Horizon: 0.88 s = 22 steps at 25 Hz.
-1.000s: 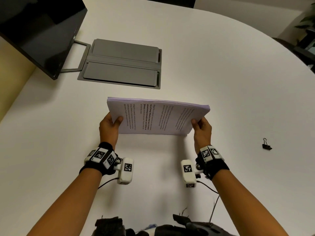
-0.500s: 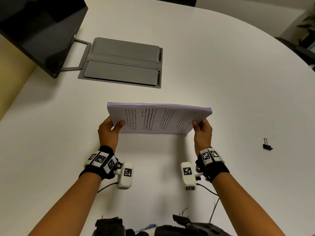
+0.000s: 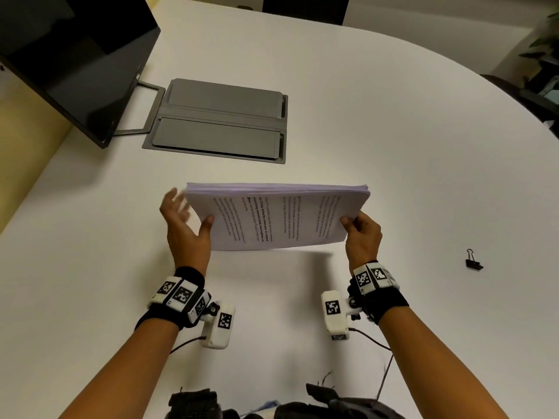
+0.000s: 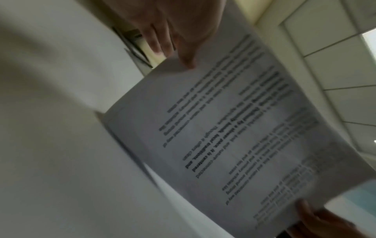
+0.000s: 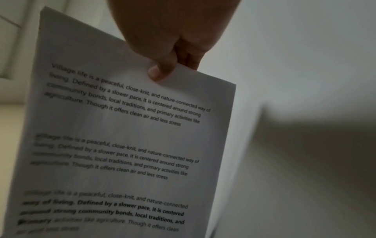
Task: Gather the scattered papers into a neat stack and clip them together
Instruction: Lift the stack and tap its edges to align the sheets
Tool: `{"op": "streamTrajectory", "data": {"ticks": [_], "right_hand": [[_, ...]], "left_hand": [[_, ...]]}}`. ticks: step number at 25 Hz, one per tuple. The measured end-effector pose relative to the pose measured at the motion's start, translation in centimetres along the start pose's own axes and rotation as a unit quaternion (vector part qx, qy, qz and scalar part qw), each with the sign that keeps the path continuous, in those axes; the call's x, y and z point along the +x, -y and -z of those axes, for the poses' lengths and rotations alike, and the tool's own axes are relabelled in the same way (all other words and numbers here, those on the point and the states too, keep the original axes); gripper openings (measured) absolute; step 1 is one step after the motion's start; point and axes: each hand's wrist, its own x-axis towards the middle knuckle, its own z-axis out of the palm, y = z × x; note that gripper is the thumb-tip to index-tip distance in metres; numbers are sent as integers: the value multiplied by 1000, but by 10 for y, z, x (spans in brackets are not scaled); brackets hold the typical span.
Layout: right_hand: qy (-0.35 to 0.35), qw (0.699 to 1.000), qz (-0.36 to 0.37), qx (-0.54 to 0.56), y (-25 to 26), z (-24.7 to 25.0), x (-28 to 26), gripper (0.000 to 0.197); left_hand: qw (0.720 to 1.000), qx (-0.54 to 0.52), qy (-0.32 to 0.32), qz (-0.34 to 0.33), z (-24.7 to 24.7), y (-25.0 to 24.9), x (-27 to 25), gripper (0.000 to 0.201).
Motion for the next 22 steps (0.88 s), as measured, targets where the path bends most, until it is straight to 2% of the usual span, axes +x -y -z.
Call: {"op": "streamTrajectory", "data": {"ticks": [2, 4, 6, 8, 11, 14, 15, 17, 19, 20, 22], "right_hand": [[-12, 998, 52, -19, 17, 0, 0, 14], [-14, 993, 114, -36, 36, -1, -3, 15], [-4, 982, 184, -41, 57, -3, -8, 16], [4, 964, 262, -46, 76, -3, -14, 18], [-4, 930, 357, -88, 96, 1, -16, 20], [-32, 914, 385, -122, 106, 5, -20, 17], [-45, 918, 373, -126, 106, 6, -22, 24], [-65, 939, 316, -117, 97, 7, -23, 55], [-47, 967, 234, -93, 82, 8, -24, 78], [-20, 977, 197, -81, 73, 7, -24, 80], [58, 985, 142, -80, 55, 3, -27, 68]], "left_hand": [[989, 71, -23, -127, 0, -11, 4, 74], [960, 161, 2, -230, -5, -27, 4, 54], [943, 172, 42, -283, -12, -45, -1, 36], [947, 132, 54, -287, -18, -61, -7, 23], [961, 95, 38, -255, -21, -72, -10, 18], [984, 31, 35, -172, -23, -75, -8, 15], [990, 8, 36, -136, -23, -76, -8, 13], [996, -34, 36, -69, -21, -76, -9, 11], [996, -83, 36, 1, -19, -69, -8, 12], [992, -111, 38, 38, -18, -65, -6, 14], [981, -155, 59, 100, -19, -56, -4, 15]]}}
